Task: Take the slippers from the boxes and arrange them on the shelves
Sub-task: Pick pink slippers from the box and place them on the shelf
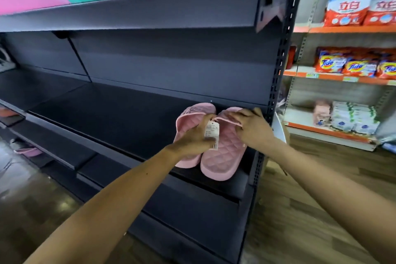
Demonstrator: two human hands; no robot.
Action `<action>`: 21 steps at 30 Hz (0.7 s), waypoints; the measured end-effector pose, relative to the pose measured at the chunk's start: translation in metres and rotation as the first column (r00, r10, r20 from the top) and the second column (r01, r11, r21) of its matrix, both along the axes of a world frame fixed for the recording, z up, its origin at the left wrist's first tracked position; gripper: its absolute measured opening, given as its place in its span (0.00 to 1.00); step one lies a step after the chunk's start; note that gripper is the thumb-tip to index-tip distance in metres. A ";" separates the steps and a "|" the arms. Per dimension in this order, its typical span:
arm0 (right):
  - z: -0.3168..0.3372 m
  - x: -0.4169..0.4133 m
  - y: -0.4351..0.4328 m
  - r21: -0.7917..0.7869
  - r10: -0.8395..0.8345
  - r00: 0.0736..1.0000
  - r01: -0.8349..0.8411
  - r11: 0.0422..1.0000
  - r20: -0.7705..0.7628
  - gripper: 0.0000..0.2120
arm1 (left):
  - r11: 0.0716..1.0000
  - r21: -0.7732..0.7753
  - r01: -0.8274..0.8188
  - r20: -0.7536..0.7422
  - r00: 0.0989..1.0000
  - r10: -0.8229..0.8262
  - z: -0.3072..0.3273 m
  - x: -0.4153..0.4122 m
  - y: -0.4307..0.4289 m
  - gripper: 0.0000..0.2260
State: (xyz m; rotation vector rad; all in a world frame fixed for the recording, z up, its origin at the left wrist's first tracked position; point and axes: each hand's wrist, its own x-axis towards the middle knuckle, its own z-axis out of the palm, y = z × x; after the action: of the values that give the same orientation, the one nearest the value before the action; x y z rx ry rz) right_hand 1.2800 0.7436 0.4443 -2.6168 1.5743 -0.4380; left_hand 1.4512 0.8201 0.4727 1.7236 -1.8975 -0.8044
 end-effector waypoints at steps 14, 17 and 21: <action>0.002 -0.008 0.017 0.032 -0.182 0.966 0.179 0.983 0.182 0.34 | 0.997 -0.066 0.030 0.152 0.988 -0.019 -0.017 -0.016 -0.037 0.27; 0.000 -0.013 0.009 0.038 -0.165 0.960 0.160 0.986 0.224 0.25 | 0.991 -0.134 -0.006 0.179 0.983 0.030 -0.018 -0.019 -0.029 0.29; 0.008 -0.011 0.007 0.118 -0.186 0.951 0.161 0.980 0.247 0.26 | 0.991 -0.129 0.023 0.163 0.987 -0.001 -0.015 -0.019 -0.010 0.31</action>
State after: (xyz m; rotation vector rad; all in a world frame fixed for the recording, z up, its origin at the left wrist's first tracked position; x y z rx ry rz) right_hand 1.2688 0.7507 0.4527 -2.2524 1.6949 -0.6646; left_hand 1.4321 0.8103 0.4576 1.7450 -2.0206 -0.5445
